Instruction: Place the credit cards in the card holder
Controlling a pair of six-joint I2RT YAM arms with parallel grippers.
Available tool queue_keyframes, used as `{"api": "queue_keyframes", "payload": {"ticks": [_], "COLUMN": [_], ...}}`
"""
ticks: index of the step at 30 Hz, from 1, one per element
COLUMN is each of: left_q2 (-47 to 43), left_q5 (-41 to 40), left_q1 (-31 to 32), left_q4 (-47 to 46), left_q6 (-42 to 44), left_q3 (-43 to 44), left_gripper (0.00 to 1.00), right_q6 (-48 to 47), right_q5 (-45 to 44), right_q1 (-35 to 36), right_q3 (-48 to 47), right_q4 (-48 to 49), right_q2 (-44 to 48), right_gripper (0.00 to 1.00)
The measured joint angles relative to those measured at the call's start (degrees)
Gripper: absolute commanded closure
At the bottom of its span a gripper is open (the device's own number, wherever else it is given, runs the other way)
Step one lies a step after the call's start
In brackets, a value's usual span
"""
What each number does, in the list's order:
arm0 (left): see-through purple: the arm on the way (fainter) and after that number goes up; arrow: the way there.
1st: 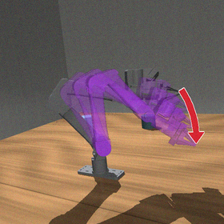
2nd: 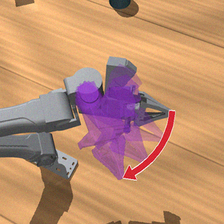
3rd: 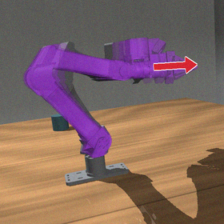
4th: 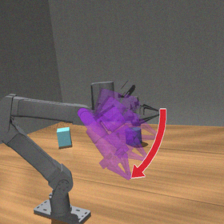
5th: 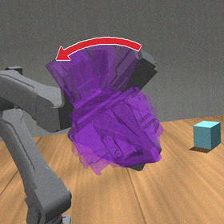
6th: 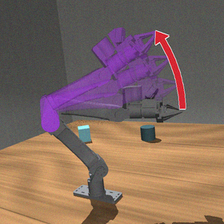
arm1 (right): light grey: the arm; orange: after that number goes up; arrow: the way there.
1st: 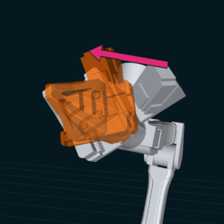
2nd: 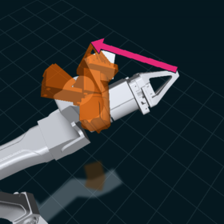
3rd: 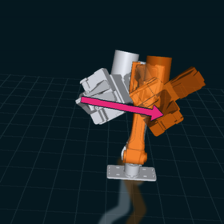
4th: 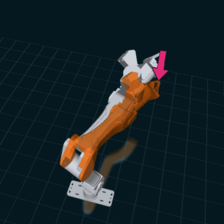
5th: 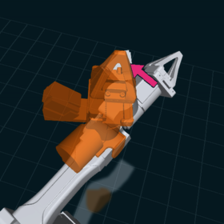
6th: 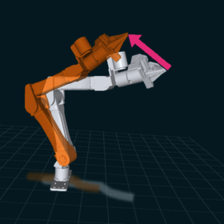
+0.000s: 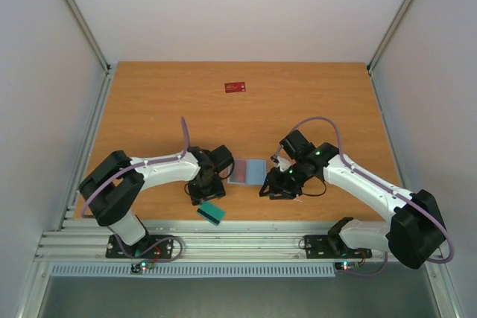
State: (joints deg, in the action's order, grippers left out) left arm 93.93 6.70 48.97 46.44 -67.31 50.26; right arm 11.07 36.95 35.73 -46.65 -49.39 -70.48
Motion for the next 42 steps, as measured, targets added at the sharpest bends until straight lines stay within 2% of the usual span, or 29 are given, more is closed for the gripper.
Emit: {"api": "queue_keyframes", "payload": {"ticks": [6,12,15,20,24,30,36,42], "left_q2": [1.6,0.9,-3.76,-17.11,-25.14,-32.65,-34.73,-35.87], "left_q5": [2.03,0.28,-0.85,-0.9,1.05,5.16,8.13,10.93], "left_q1": [1.42,1.84,1.86,1.88,1.92,2.19,2.32,2.58], "left_q4": [-0.63,-2.19,-2.49,-2.67,-4.72,-8.39,-12.26,-20.74], "left_q6": [1.09,5.18,6.01,5.81,4.72,1.64,-0.5,-3.56], "left_q3": [2.91,3.74,2.25,-3.93,-11.54,-21.79,-26.1,-29.07], "left_gripper": [0.35,0.32,0.32,0.33,0.33,0.33,0.33,0.34], "right_q6": [0.04,0.02,0.04,0.68,0.66,0.2,-0.22,-0.63], "right_q5": [0.0,0.07,0.59,2.69,4.11,5.31,5.81,6.4], "right_q1": [0.0,0.0,0.0,0.11,1.36,5.86,9.88,13.6], "right_q3": [0.55,0.57,1.16,3.1,3.1,1.95,-2.32,-6.95], "right_q4": [0.13,0.79,2.56,7.41,12.24,18.36,22.27,24.33], "right_q2": [0.11,0.17,0.22,-0.9,-4.92,-13.97,-22.86,-30.18], "right_gripper": [0.58,0.59,0.6,0.61,0.63,0.67,0.72,0.77]}}
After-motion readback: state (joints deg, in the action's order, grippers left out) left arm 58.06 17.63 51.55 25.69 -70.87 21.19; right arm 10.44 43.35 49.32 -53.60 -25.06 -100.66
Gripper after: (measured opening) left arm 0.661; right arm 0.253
